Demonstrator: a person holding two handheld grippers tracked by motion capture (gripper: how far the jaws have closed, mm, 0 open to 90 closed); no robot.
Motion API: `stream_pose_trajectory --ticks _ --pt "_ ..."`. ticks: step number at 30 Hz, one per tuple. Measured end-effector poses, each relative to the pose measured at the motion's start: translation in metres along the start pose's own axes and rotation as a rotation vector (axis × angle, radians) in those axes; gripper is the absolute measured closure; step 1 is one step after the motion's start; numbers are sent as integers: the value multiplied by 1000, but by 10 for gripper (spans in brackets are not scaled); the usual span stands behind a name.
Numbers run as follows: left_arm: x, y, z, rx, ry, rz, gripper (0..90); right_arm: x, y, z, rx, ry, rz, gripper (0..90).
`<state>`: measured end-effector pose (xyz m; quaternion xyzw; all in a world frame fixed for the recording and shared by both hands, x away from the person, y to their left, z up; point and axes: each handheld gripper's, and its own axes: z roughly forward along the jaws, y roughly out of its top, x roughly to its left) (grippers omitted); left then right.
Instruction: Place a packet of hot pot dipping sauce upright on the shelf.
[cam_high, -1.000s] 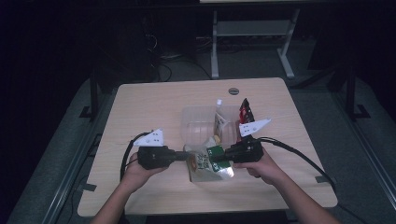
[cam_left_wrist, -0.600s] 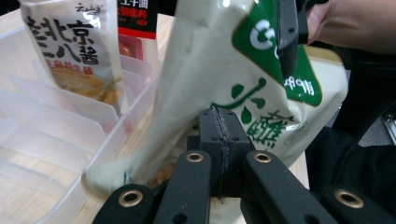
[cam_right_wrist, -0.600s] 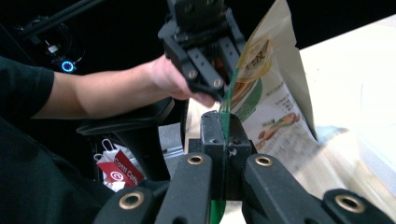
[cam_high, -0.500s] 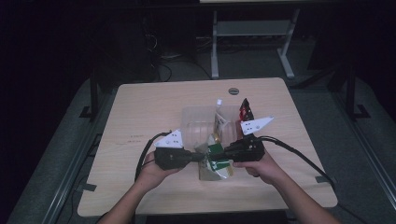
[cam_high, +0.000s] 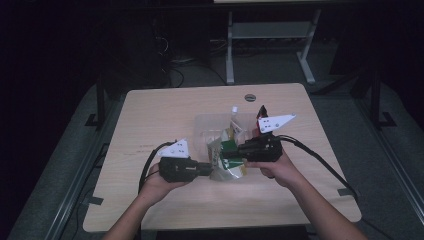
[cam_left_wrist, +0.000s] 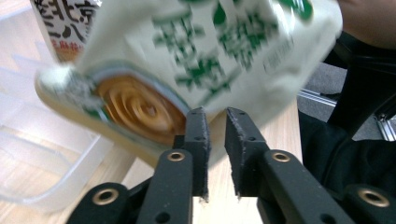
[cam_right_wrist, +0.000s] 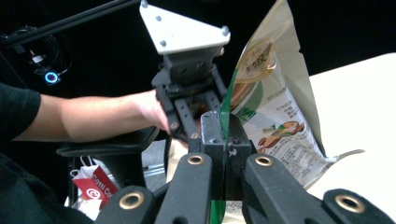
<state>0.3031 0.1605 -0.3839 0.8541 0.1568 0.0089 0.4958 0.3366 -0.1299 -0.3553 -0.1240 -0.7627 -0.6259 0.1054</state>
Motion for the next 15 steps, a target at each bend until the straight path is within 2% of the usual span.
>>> stream_pose_trajectory --ticks 4,10,11,13,15 --pt "0 -5 -3 32 -9 -11 716 -4 9 -3 -13 -25 -10 900" --pt "3 -14 -1 84 -25 -25 580 -10 24 -8 -18 -65 -24 900" --pt "2 -16 0 77 -27 -39 565 -11 27 -9 -16 -73 -23 900" --pt "5 -18 0 100 -21 -30 534 -13 32 -9 -17 -85 -28 900" --pt "7 -21 0 100 -22 -40 508 -15 38 -10 -24 -95 -30 900"
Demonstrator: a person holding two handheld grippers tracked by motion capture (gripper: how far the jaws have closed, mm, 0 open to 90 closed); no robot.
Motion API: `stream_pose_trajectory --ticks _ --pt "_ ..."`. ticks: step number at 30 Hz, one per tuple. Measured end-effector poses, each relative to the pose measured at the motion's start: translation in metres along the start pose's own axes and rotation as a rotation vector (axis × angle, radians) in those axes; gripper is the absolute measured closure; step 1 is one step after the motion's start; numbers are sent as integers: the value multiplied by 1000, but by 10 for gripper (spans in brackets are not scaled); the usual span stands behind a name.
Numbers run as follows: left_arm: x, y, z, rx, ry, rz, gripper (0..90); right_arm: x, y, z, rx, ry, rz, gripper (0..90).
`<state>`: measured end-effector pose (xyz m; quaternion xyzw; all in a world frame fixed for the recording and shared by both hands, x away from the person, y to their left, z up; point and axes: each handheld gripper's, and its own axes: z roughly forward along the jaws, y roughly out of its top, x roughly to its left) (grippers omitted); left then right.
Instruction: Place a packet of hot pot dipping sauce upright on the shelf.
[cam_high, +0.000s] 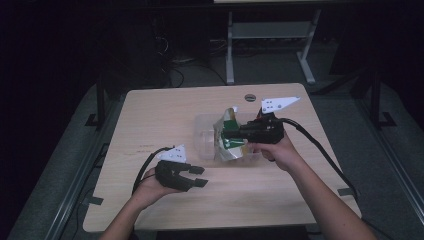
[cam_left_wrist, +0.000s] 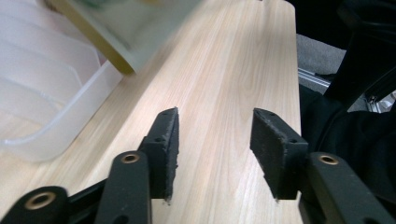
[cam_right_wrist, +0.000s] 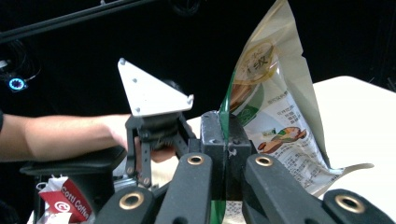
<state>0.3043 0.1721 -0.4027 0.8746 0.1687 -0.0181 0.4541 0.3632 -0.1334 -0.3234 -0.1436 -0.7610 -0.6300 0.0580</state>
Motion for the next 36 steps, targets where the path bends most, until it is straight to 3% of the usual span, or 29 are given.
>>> stream_pose_trajectory --ticks 7,14,21,27,36 --pt "3 -5 2 11 0 -23 442 -11 15 2 -6 -40 -2 900" --pt "3 -8 7 36 -7 -16 384 -27 23 6 -18 -80 16 900" --pt "3 -9 8 47 -14 -20 376 -43 18 11 6 -127 46 899" --pt "3 -10 8 48 -17 -24 374 -48 13 16 35 -151 53 899" --pt "4 -10 8 43 -21 -30 374 -49 9 3 -3 -159 78 899"
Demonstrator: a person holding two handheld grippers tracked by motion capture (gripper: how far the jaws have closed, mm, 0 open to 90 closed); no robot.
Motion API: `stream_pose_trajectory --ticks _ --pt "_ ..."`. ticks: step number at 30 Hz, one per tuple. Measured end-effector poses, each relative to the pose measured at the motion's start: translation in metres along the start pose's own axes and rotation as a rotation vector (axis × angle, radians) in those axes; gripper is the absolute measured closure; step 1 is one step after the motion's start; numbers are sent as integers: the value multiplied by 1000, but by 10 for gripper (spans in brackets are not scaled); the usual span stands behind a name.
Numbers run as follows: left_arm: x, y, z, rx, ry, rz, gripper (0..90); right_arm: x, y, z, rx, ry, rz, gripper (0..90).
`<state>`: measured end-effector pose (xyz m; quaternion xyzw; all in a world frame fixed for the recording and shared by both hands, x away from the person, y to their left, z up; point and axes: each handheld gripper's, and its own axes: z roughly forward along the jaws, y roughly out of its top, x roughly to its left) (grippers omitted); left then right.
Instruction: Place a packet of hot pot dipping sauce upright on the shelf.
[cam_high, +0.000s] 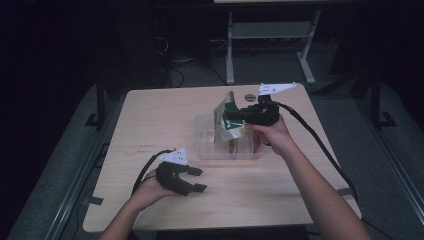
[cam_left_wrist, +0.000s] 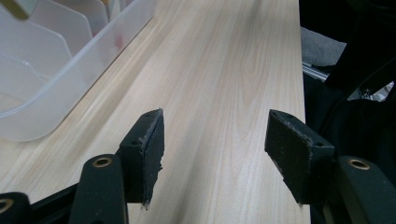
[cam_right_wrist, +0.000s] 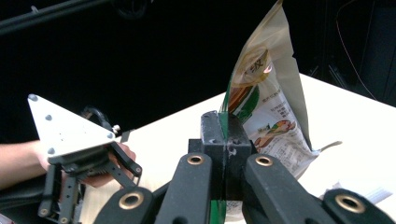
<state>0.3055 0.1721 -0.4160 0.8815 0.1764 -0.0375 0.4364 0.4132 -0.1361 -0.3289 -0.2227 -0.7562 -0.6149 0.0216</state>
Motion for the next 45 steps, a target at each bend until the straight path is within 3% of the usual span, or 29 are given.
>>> stream_pose_trajectory --ticks 6,20,29,41,45 --pt "0 0 1 0 -4 0 373 2 3 -6 -4 -12 -8 899" --pt "1 -1 1 1 -9 0 374 -8 -14 18 66 -31 27 896" --pt "1 -1 1 5 -15 2 374 -14 -18 23 83 -57 40 880" --pt "3 -1 0 1 -12 2 374 -10 -9 12 70 -79 17 827" --pt "2 -1 0 -16 -13 -25 374 -6 -2 2 66 -87 -3 785"
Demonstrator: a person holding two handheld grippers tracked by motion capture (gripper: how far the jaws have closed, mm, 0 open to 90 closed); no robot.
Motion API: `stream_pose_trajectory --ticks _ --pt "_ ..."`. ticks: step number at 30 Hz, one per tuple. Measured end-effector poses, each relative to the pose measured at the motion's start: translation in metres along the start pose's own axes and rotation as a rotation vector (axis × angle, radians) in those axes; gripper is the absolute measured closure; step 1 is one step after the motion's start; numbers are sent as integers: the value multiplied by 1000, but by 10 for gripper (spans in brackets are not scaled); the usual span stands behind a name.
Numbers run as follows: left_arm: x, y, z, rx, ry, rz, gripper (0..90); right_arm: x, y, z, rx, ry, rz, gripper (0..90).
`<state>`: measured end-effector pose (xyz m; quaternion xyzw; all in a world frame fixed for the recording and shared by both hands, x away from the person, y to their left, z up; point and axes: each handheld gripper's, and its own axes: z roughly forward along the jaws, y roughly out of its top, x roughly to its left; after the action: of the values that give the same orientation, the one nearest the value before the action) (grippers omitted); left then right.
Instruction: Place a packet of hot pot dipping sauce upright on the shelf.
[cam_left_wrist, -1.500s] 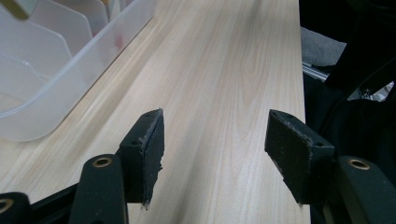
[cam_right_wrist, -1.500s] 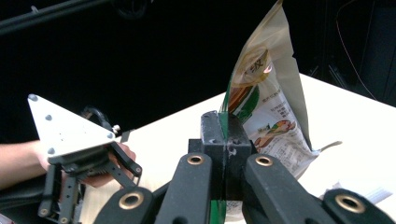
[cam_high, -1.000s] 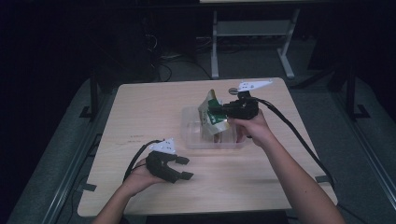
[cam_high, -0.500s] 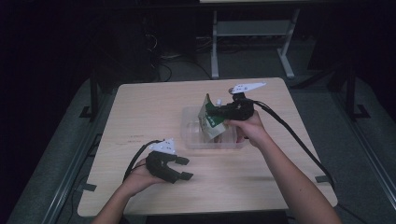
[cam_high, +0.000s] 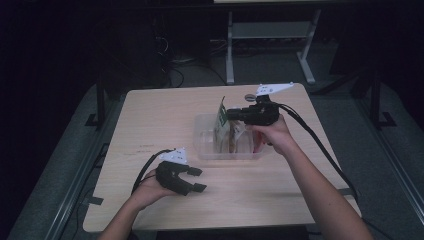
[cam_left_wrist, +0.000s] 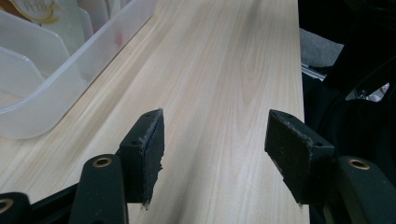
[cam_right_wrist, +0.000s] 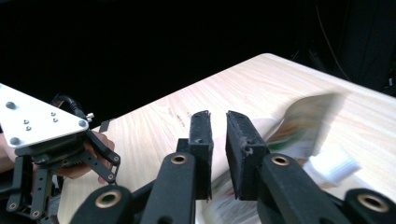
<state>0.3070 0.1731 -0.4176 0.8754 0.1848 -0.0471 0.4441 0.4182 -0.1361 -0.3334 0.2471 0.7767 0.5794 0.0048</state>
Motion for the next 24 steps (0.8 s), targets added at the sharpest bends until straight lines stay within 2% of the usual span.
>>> stream_pose_trajectory --ticks 4,6,12,24 --pt "2 1 -1 2 7 8 374 1 5 -11 9 -19 -16 736" --pt "1 0 -2 2 10 -1 374 3 6 -15 26 -28 -26 687" --pt "4 0 -6 8 30 1 371 13 3 -23 114 -64 -81 575" --pt "6 -3 -15 14 55 -14 364 32 -14 -53 155 -93 -130 503"
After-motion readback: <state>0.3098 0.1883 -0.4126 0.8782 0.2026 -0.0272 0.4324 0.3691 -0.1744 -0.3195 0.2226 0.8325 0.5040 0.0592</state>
